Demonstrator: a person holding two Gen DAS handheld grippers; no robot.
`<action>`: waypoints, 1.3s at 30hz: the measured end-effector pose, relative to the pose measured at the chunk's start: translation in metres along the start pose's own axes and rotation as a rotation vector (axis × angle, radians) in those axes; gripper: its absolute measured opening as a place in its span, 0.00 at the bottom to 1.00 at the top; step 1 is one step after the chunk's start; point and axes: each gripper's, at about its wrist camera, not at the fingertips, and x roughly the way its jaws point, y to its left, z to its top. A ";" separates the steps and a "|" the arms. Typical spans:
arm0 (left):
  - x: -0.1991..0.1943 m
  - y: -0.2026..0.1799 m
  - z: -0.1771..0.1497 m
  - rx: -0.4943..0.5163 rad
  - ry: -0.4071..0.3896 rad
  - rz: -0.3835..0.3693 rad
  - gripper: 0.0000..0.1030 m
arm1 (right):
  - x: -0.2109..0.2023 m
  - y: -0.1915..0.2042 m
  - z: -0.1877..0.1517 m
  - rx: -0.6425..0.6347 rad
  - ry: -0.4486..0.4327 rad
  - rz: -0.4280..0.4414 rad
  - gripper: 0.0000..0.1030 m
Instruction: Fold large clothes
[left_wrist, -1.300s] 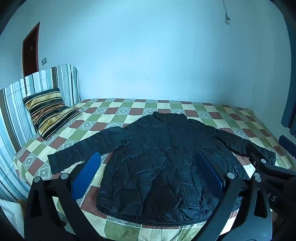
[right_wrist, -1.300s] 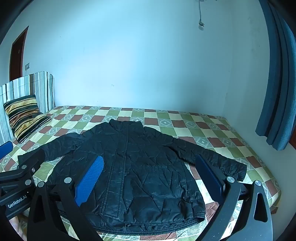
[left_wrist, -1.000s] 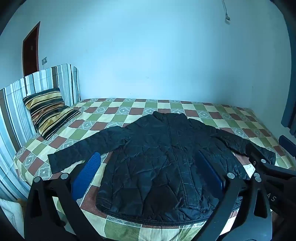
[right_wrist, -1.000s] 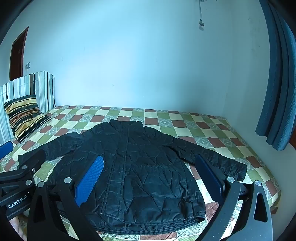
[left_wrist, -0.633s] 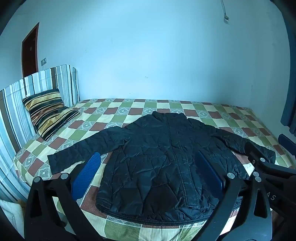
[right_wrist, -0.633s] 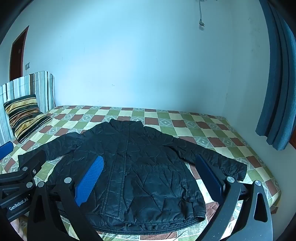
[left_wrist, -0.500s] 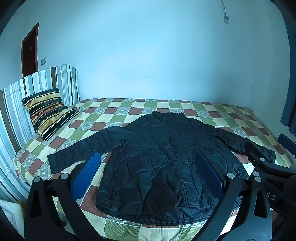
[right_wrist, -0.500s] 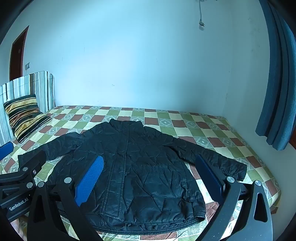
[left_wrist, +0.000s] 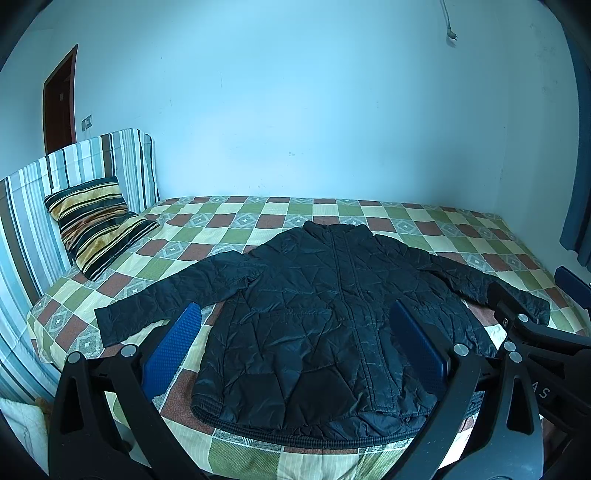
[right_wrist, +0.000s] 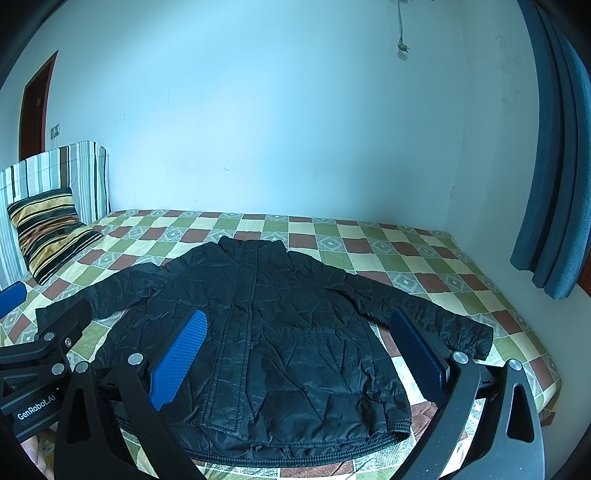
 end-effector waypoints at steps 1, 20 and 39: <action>0.000 0.000 0.000 0.000 0.000 0.000 0.98 | 0.000 0.000 0.000 0.000 0.000 0.000 0.95; -0.001 -0.001 -0.003 -0.001 0.005 -0.001 0.98 | 0.000 0.000 0.000 0.001 0.001 0.001 0.95; 0.001 0.000 -0.002 0.000 0.009 -0.003 0.98 | 0.002 0.000 0.000 0.000 0.004 0.001 0.95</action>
